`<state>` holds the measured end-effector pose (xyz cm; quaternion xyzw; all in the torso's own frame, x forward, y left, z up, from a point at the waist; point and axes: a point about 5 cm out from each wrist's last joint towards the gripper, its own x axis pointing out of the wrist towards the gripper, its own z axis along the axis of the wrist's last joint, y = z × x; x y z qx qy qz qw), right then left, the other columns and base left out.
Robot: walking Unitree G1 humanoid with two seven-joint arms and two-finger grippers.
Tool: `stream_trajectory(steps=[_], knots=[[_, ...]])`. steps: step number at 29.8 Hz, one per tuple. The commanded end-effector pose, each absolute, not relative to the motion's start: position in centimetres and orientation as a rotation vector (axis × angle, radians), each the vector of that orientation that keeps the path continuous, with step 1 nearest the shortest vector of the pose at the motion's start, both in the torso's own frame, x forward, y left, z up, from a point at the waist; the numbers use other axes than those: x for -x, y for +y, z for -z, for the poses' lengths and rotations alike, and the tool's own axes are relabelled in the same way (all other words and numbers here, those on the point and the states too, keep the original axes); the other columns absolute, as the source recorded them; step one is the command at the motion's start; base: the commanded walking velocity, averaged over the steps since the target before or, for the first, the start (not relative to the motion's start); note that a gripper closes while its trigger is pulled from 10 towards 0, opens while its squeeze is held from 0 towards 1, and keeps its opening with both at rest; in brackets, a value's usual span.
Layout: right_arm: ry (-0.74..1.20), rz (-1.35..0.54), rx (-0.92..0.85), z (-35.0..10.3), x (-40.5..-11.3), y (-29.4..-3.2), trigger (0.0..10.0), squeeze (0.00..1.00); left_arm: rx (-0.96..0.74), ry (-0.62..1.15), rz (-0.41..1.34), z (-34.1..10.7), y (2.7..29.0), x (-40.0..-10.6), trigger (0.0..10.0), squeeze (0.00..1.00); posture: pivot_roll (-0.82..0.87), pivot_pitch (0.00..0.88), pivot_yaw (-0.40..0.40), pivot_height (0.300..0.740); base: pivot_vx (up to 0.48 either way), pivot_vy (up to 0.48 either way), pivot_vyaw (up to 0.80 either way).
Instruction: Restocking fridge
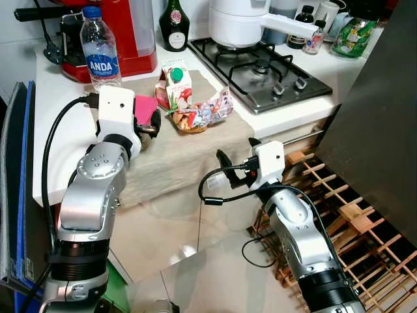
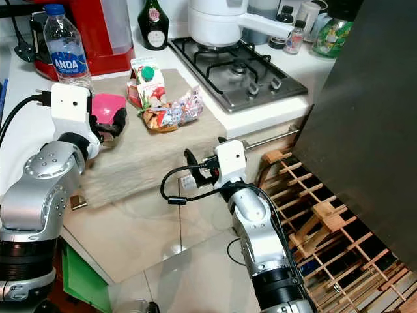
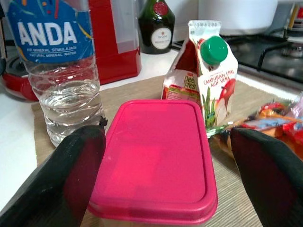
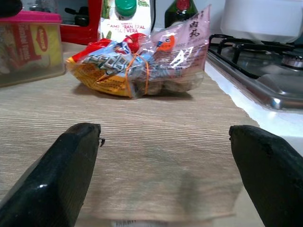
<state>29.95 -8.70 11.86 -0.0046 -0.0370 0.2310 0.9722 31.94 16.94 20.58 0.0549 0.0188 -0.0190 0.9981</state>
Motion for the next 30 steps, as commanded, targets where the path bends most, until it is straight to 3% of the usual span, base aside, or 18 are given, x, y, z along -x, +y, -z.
stream_trajectory(steps=[1,11,20,30], knots=[[-0.098,-0.469,0.020,-12.3,-30.1,-8.7,10.0,0.00,-0.080,0.100,0.052,-19.4,16.7,-32.1,10.0,0.00,0.09,0.000,-0.016,0.740,0.000,0.000,0.00],[-0.095,-0.463,0.020,-12.2,-30.0,-8.8,10.0,0.00,-0.051,0.143,0.012,-18.4,17.2,-32.0,10.0,0.00,0.08,0.000,-0.012,0.740,0.000,0.000,0.00],[-0.092,-0.459,0.020,-12.1,-29.9,-8.7,10.0,0.00,-0.228,-0.083,0.033,-21.9,16.8,-32.2,10.0,0.00,0.08,0.000,-0.009,0.740,0.000,0.000,0.00],[-0.094,-0.461,0.020,-12.1,-29.8,-8.7,10.0,0.00,-0.118,0.046,-0.001,-19.8,17.7,-31.1,10.0,0.00,0.08,0.000,-0.010,0.740,0.000,0.000,0.00]])
